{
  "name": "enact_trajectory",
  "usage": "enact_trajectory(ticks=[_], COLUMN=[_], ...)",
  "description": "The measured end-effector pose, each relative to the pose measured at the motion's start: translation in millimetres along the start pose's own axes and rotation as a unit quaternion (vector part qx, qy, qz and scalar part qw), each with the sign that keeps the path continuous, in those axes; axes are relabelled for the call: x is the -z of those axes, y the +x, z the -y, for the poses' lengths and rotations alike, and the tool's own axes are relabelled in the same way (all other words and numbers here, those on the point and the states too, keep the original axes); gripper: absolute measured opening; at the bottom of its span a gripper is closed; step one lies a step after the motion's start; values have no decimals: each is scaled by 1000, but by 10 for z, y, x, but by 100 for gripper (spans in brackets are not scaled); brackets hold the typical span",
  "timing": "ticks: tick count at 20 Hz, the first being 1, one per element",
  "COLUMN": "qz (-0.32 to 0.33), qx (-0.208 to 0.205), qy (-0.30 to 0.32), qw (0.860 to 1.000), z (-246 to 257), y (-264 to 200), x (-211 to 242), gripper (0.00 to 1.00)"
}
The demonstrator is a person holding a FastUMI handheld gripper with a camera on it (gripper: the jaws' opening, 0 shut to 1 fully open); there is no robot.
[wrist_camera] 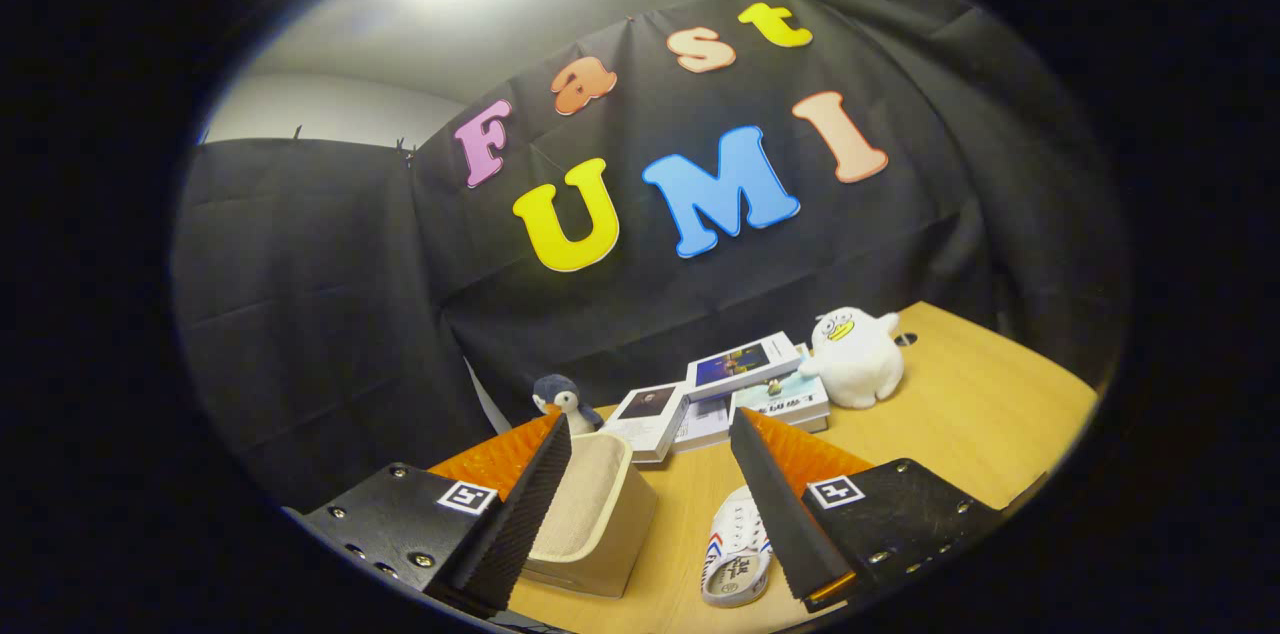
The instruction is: Open the storage box then place both shoes into the box .Put the left shoe in first, then the right shoe, with the right side of both shoes facing outward in a uniform manner.
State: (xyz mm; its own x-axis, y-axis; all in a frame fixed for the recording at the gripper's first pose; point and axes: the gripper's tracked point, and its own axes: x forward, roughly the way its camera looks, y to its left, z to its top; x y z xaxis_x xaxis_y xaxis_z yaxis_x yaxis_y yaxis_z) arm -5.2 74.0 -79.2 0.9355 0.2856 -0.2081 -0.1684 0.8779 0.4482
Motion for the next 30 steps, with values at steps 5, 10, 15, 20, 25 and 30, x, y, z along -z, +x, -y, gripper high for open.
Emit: enact_trajectory(ticks=[5,10,15,20,25,30], qz=[-64,-116,-165,-201,-230,-252], qx=[-27,-46,-65,-62,-73,-76], qy=[64,115,174,209,250,294], qw=[995,985,969,955,937,919], z=[-97,-192,-311,-332,-451,-545], y=[144,232,287,347,444,477], x=[407,748,1053,1300,1544,1679], gripper=[97,97,97,97,96,94])
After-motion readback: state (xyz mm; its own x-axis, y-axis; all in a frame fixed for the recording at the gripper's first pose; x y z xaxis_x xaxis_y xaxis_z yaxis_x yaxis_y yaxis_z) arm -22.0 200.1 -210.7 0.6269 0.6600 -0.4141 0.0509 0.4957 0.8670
